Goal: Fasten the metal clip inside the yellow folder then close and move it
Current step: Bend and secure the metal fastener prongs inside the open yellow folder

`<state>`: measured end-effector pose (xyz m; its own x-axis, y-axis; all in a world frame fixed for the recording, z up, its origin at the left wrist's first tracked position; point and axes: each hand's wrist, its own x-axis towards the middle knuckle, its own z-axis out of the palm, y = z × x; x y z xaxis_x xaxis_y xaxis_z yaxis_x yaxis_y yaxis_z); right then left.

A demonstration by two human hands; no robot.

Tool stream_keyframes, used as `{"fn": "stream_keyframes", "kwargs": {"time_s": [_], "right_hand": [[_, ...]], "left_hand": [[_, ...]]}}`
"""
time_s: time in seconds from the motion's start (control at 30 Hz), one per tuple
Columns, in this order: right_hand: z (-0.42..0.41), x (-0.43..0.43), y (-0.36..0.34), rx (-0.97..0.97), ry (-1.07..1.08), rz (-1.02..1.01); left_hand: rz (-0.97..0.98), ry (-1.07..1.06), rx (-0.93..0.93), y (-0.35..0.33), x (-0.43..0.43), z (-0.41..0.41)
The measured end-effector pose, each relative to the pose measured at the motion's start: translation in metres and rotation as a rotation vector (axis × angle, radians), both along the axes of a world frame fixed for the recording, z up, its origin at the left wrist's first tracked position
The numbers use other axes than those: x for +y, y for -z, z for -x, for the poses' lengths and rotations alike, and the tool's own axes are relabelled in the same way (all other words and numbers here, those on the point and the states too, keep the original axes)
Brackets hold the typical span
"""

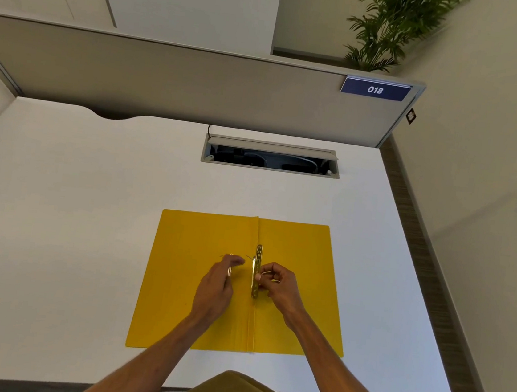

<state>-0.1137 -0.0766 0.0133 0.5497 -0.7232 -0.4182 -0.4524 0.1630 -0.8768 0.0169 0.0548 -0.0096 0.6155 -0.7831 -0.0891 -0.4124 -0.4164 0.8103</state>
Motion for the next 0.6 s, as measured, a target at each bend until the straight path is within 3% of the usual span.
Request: {"fn": "stream_keyframes", "kwargs": {"time_s": [0.1,0.3,0.6], "right_hand": [[-0.001,0.0,0.001,-0.001,-0.009,-0.024],[-0.003,0.001,0.0,-0.001,-0.002,-0.031],[-0.001,0.0,0.0,0.015,-0.002,-0.032]], "left_hand": [[0.018,-0.113,0.029,-0.007,-0.011,-0.006],[-0.158,0.14,-0.018,-0.009,-0.039,-0.012],[-0.228,0.268,-0.19,-0.007,-0.053,-0.012]]}}
